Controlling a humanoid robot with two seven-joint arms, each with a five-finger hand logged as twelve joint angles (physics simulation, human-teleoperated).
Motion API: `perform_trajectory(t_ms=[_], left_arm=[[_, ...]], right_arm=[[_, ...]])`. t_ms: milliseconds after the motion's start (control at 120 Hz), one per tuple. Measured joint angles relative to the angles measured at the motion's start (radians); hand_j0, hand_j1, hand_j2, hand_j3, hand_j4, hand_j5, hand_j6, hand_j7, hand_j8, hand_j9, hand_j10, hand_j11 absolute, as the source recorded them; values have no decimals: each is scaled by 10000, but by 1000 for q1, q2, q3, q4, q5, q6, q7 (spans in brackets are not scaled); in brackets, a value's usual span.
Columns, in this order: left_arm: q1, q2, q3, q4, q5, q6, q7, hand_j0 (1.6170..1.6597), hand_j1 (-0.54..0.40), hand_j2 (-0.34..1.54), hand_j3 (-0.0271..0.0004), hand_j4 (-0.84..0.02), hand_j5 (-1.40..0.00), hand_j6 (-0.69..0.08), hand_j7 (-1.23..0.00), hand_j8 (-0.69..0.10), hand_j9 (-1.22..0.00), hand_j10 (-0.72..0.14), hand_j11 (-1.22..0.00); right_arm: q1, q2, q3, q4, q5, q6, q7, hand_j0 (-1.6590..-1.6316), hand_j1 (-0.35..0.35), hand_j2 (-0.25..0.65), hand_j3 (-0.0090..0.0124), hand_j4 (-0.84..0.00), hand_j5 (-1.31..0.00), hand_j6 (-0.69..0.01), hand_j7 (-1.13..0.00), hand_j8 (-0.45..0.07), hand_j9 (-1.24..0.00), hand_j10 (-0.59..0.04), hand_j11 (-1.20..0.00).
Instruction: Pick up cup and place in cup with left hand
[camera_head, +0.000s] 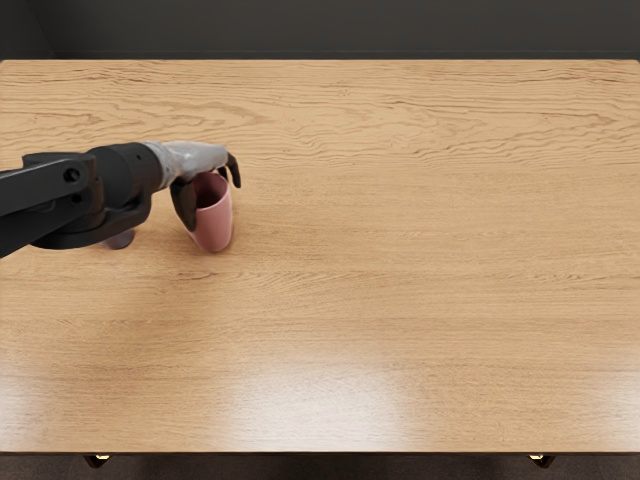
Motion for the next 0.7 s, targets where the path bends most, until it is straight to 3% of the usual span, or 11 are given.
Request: perform_trajectory(t_ms=[508,700], left_arm=[[-20,79,-138,-143,-3,-6,0,16571,-790,1089,0,-4045,-5351,-4033,-5340,-3683,-5337,-4067,-5333],[-26,156,-206,-178,-26,-88,0,16579,-995,1729,0,-4046,-5353,-4037,-5356,-3748,-5318,-4062,-5325]], right_arm=[[0,0,1,0,0,0,-1,-16581,-3205,-48,0,-238,-308,-238,-308,-237,-308,-236,-309],[1,0,2,0,1,0,-1,-16581,-3204,-48,0,-239,-310,-240,-310,-239,-310,-238,-310]])
